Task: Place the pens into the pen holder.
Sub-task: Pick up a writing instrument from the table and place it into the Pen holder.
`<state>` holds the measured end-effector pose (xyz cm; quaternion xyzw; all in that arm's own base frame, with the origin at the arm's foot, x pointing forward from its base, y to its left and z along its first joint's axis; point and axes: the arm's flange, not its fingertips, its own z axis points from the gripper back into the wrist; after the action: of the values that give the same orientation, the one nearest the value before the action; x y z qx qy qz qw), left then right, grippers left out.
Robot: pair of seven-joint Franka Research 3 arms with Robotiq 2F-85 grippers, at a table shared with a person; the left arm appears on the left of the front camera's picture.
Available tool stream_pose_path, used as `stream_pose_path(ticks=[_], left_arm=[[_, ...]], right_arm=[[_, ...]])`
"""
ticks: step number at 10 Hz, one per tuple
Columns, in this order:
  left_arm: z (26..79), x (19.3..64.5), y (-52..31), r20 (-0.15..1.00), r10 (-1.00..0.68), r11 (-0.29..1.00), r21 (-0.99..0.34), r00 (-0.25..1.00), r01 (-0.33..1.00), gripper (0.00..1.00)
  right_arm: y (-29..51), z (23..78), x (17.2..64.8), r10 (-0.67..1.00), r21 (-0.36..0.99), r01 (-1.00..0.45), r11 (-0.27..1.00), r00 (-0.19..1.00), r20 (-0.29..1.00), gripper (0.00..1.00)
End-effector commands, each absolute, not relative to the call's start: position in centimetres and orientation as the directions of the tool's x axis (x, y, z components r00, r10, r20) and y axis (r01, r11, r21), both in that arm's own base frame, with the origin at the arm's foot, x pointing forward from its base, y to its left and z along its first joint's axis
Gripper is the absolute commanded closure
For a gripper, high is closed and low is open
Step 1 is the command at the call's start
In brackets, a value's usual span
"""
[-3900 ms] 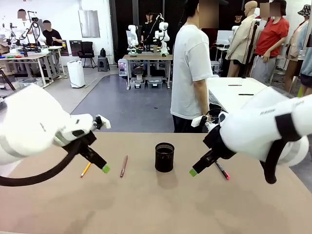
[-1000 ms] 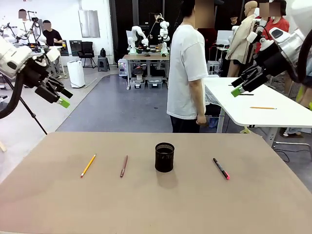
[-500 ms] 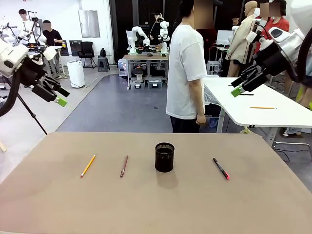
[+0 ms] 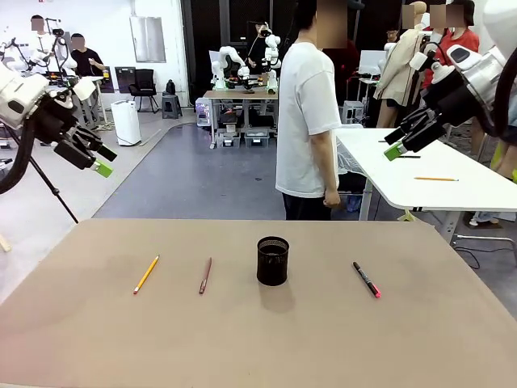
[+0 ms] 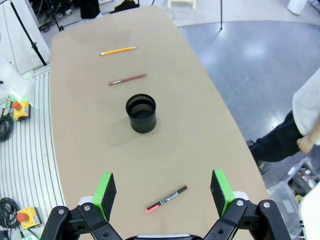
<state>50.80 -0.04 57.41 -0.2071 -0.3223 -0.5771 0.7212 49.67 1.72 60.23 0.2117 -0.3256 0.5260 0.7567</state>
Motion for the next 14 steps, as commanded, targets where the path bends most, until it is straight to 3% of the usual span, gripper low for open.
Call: stream_pose_path(ticks=[1,9,11,14], left_arm=[[57.4,50.7,0.0,0.706,-0.696,0.245,0.069,0.126,0.967,0.00],[57.4,50.7,0.0,0.706,-0.696,0.245,0.069,0.126,0.967,0.00],[57.4,50.7,0.0,0.706,-0.696,0.245,0.069,0.126,0.967,0.00],[57.4,50.7,0.0,0.706,-0.696,0.245,0.069,0.126,0.967,0.00]], right_arm=[[1.8,60.4,49.6,0.656,-0.026,-0.934,0.355,0.230,0.719,0.00],[1.7,60.2,49.7,0.658,-0.022,-0.934,0.357,0.235,0.715,0.00],[4.7,61.0,49.4,0.702,0.153,-0.891,0.427,0.433,0.565,0.00],[9.6,60.0,50.3,0.805,0.266,-0.853,0.450,0.516,0.292,0.00]])
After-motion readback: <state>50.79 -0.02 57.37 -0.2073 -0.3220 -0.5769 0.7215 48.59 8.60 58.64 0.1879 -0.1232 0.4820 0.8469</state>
